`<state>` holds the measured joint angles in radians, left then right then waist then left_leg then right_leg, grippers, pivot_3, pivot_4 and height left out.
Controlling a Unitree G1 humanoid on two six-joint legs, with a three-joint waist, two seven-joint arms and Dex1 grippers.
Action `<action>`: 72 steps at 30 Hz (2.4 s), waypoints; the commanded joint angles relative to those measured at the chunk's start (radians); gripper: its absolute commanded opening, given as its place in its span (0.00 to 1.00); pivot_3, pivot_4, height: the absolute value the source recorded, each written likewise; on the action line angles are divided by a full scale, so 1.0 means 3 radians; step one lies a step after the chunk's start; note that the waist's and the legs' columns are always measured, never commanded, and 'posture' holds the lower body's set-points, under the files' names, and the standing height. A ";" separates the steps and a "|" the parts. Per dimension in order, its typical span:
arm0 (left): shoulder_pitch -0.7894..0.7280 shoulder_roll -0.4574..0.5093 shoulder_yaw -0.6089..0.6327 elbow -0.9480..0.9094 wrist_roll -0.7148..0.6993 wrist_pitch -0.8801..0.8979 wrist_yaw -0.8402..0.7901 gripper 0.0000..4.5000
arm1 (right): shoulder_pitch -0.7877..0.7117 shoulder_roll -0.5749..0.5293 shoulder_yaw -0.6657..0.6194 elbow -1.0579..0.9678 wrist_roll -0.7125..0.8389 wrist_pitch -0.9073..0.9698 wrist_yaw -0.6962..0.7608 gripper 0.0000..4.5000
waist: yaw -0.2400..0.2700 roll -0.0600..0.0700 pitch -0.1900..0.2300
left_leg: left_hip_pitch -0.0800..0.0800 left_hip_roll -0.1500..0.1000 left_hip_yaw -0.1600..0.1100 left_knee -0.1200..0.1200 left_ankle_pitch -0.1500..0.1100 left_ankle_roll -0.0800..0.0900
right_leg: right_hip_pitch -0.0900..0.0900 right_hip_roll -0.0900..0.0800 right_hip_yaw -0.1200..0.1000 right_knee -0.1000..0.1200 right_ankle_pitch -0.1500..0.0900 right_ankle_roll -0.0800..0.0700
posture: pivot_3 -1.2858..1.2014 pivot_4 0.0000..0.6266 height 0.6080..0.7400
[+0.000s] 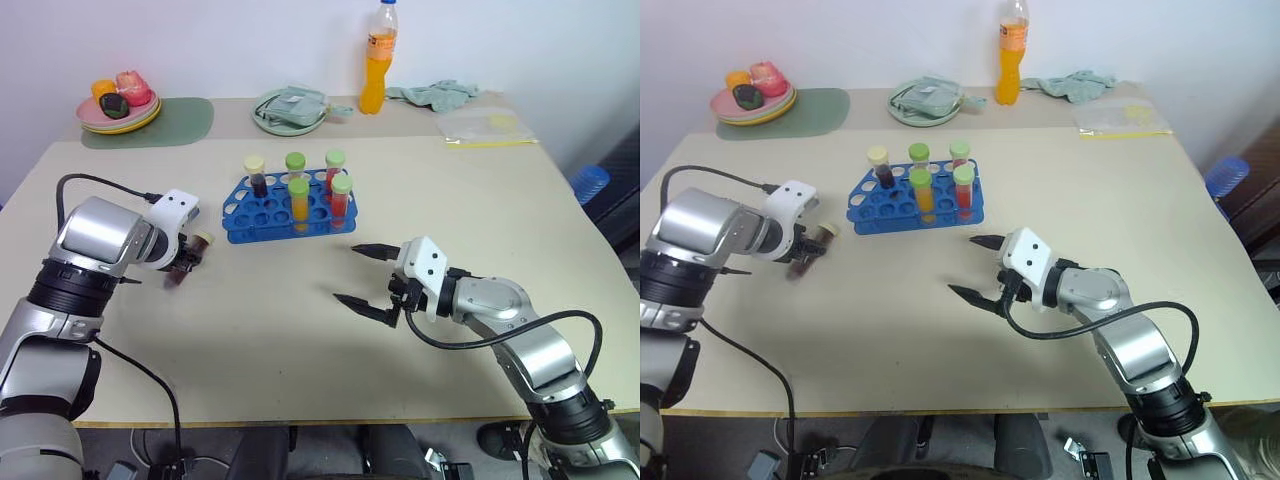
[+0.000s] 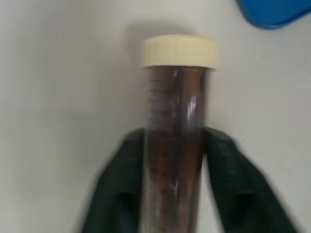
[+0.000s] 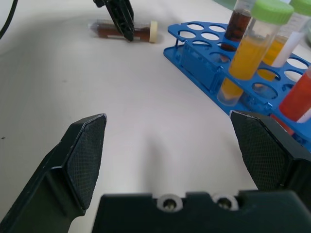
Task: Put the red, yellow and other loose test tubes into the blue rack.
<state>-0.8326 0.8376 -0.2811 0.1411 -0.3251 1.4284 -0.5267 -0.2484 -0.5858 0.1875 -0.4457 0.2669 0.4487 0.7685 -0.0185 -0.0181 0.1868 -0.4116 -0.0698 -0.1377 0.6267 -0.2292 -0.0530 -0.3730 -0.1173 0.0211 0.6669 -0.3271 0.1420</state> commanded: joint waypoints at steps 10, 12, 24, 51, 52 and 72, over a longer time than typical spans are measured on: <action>0.0387 -0.0620 0.1336 -0.0935 0.0457 -0.2693 0.0996 0.17 | -0.0027 0.0034 -0.0009 -0.0089 -0.0018 -0.0042 -0.0017 1.00 | 0.0044 -0.0007 0.0000 | -0.0010 0.0000 -0.0003 0.0009 0.0009 -0.0016 | 0.0000 -0.0007 -0.0003 -0.0008 0.0001 0.0000 | 0.52 0.24 1.00; 0.0747 -0.1042 0.1278 -0.1310 0.0355 -0.3152 0.0981 0.17 | -0.0045 0.0068 0.0023 -0.0054 -0.0037 -0.0049 -0.0032 1.00 | 0.0033 -0.0003 -0.0002 | -0.0013 -0.0003 0.0000 0.0012 0.0009 -0.0016 | -0.0001 -0.0010 -0.0002 -0.0010 0.0002 0.0003 | 0.52 0.24 1.00; 0.1350 -0.2163 0.0685 -0.0455 0.1509 -0.5110 0.1938 0.17 | -0.0031 0.0096 0.0049 -0.0011 -0.0138 -0.0108 -0.0075 1.00 | 0.0027 -0.0002 -0.0003 | -0.0006 -0.0003 0.0009 0.0013 -0.0002 0.0003 | 0.0001 -0.0004 0.0002 -0.0003 0.0004 0.0004 | 0.52 0.24 1.00; 0.1289 -0.2482 0.0844 0.0122 0.1280 -0.5289 0.1674 0.17 | -0.0004 0.0180 0.0111 0.0002 -0.0197 -0.0151 -0.0118 1.00 | 0.0023 -0.0001 -0.0003 | -0.0006 -0.0003 0.0004 0.0012 -0.0002 0.0003 | 0.0001 -0.0004 0.0000 -0.0004 0.0004 0.0004 | 0.52 0.24 1.00; 0.1276 -0.2476 0.0850 0.0187 0.1308 -0.5370 0.1692 0.17 | -0.0005 0.0182 0.0112 0.0002 -0.0197 -0.0150 -0.0117 1.00 | 0.0023 -0.0001 -0.0003 | -0.0006 -0.0003 0.0004 0.0012 -0.0002 0.0003 | 0.0001 -0.0004 0.0001 -0.0004 0.0004 0.0004 | 0.52 0.24 1.00; 0.1476 -0.2428 0.0962 0.0233 0.1164 -0.5776 0.1531 0.99 | 0.0021 0.0144 0.0048 -0.0071 -0.0142 -0.0090 -0.0083 1.00 | 0.0014 -0.0001 -0.0003 | -0.0006 -0.0003 0.0004 0.0011 -0.0002 0.0003 | 0.0000 -0.0004 0.0001 -0.0003 0.0004 0.0004 | 0.52 0.24 1.00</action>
<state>-0.3954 0.1008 -0.0051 0.2603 0.0431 -0.2975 -0.0550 -0.2379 -0.5390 0.2231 -0.4257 0.2112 0.4294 0.7413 -0.0142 -0.0185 0.1857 -0.4134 -0.0707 -0.1367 0.6302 -0.2297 -0.0521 -0.3730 -0.1185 0.0213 0.6658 -0.3259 0.1432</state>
